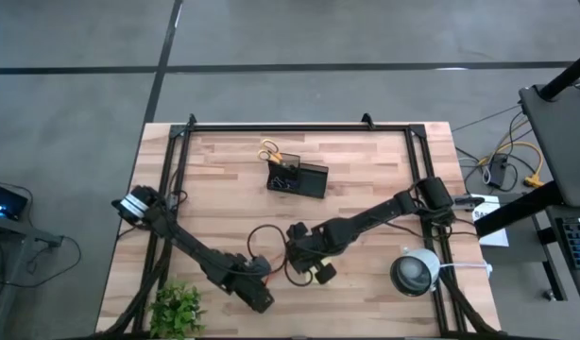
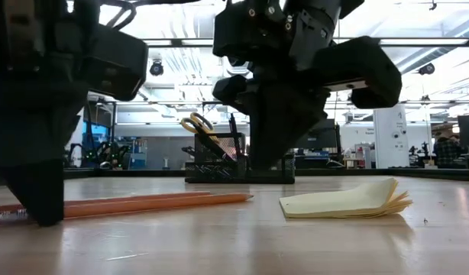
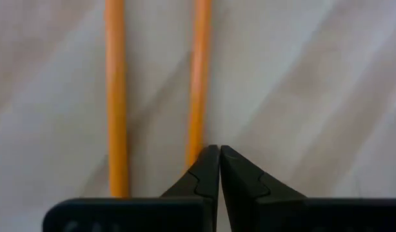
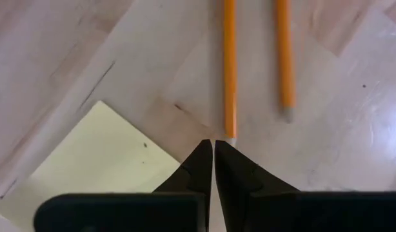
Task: Pick and place office supplies into organizer
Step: Put the bottom orange pencil into the black organizer bin
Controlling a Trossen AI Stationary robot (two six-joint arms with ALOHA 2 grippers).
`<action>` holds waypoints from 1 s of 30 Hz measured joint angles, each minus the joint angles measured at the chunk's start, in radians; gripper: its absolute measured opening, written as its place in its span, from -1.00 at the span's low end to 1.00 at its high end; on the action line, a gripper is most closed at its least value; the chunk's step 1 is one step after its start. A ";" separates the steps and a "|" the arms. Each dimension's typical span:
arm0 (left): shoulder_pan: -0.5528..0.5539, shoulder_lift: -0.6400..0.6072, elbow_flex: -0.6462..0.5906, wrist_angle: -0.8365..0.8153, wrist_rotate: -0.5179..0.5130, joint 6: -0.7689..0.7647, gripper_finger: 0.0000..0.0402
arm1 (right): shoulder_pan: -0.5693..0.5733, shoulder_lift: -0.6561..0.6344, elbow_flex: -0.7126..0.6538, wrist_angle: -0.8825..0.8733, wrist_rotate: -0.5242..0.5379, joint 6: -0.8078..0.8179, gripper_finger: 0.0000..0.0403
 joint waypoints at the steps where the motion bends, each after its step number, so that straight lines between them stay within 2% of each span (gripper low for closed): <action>1: 0.002 -0.004 0.000 -0.034 0.001 0.001 -0.99 | 0.000 0.000 0.000 0.000 0.000 0.009 -0.96; 8: 0.009 -0.030 -0.006 -0.201 -0.089 0.005 -0.99 | -0.001 0.001 0.000 0.028 0.000 0.047 -0.96; 12: 0.011 -0.038 -0.008 -0.241 -0.106 0.048 -0.99 | -0.020 0.015 0.000 0.133 -0.003 0.064 -0.96; 16: 0.011 -0.058 -0.010 -0.301 -0.115 0.051 -0.99 | -0.059 0.040 -0.001 0.153 0.000 0.130 -0.96; 18: 0.011 -0.088 -0.010 -0.370 -0.149 0.006 -0.99 | -0.079 0.054 -0.001 0.161 0.002 0.159 -0.96; 23: 0.015 -0.221 -0.025 -0.615 -0.309 -0.155 -0.99 | -0.116 0.071 0.015 0.181 0.025 0.210 -0.96; 26: 0.054 -0.294 -0.115 -0.607 -0.321 -0.154 -0.99 | -0.127 0.067 0.026 0.185 0.027 0.210 -0.96; 30: 0.107 -0.370 -0.268 -0.451 -0.269 -0.118 -0.99 | -0.127 0.064 0.048 0.184 0.027 0.192 -0.96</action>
